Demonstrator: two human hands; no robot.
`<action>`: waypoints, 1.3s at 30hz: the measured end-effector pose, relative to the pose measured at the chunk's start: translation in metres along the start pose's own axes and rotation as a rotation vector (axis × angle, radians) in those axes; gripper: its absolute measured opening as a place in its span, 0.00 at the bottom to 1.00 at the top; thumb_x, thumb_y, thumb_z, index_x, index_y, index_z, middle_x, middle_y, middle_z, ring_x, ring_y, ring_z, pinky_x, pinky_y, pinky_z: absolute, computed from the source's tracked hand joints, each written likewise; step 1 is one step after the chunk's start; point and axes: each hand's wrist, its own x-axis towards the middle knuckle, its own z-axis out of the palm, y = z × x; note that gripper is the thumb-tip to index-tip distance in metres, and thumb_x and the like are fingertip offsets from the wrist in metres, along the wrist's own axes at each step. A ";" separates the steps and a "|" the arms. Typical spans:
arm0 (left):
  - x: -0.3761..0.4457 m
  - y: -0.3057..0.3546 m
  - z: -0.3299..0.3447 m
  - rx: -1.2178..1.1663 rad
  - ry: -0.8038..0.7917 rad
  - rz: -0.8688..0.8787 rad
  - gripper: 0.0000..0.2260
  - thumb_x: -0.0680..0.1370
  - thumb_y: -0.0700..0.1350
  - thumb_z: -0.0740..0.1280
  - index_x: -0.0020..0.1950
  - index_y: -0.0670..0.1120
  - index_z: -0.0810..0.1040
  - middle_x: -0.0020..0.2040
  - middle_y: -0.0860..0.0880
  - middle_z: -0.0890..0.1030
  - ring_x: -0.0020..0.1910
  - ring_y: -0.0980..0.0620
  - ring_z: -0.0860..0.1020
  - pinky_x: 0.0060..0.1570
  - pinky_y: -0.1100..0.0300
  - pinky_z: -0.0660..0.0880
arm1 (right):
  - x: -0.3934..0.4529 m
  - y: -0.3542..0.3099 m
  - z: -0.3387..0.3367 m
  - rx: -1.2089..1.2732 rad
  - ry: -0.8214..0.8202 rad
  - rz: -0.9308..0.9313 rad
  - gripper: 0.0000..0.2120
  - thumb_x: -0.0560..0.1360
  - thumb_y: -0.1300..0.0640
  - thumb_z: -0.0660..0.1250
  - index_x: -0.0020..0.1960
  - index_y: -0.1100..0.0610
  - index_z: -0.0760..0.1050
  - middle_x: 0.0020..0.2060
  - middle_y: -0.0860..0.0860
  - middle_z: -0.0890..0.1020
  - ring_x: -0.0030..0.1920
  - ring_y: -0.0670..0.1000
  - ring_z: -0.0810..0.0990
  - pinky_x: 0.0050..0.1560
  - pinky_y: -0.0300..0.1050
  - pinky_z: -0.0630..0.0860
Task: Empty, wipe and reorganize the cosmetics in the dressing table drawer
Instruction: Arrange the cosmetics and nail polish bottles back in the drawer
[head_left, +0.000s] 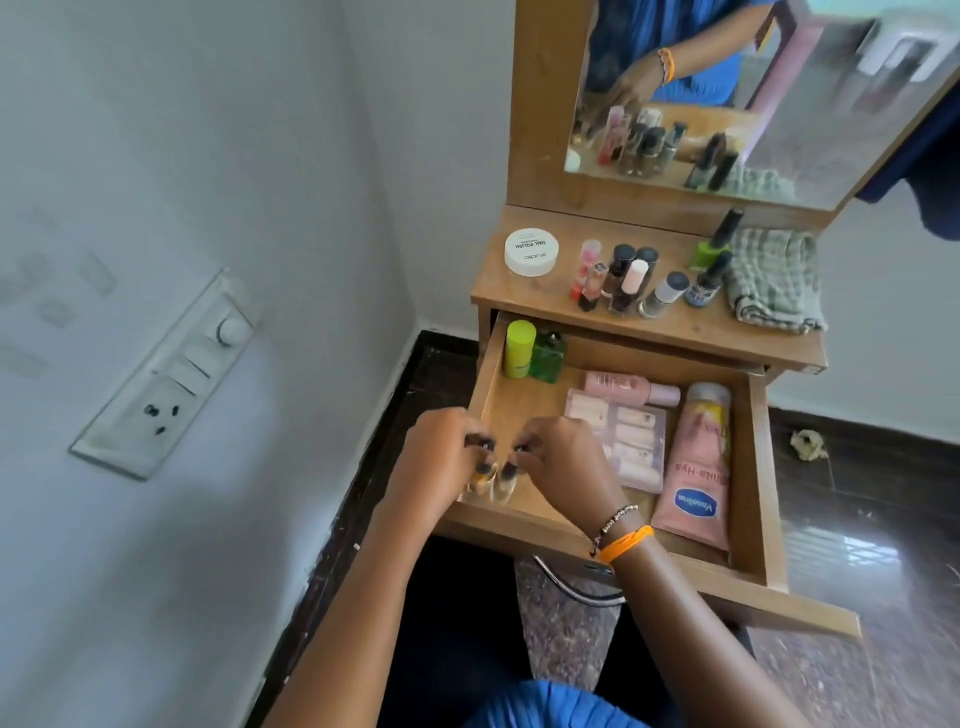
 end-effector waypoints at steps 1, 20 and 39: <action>0.000 -0.002 0.000 0.002 -0.024 -0.030 0.07 0.74 0.41 0.69 0.51 0.45 0.83 0.38 0.54 0.76 0.32 0.61 0.74 0.29 0.76 0.69 | -0.001 0.001 0.003 0.018 -0.035 0.012 0.03 0.69 0.62 0.69 0.42 0.59 0.81 0.39 0.55 0.85 0.43 0.54 0.81 0.40 0.41 0.72; -0.007 -0.005 -0.005 0.037 -0.051 -0.023 0.10 0.76 0.42 0.67 0.57 0.46 0.81 0.48 0.52 0.77 0.40 0.60 0.75 0.41 0.71 0.69 | 0.004 0.001 -0.010 0.059 -0.103 0.018 0.07 0.71 0.59 0.71 0.48 0.59 0.82 0.43 0.56 0.84 0.42 0.50 0.80 0.47 0.43 0.75; 0.128 0.128 -0.022 -0.139 0.161 0.217 0.17 0.76 0.33 0.60 0.64 0.42 0.74 0.62 0.39 0.71 0.58 0.43 0.74 0.53 0.59 0.69 | 0.110 0.009 -0.105 -0.410 0.565 -0.041 0.12 0.73 0.50 0.66 0.47 0.58 0.82 0.50 0.57 0.77 0.54 0.60 0.70 0.51 0.53 0.68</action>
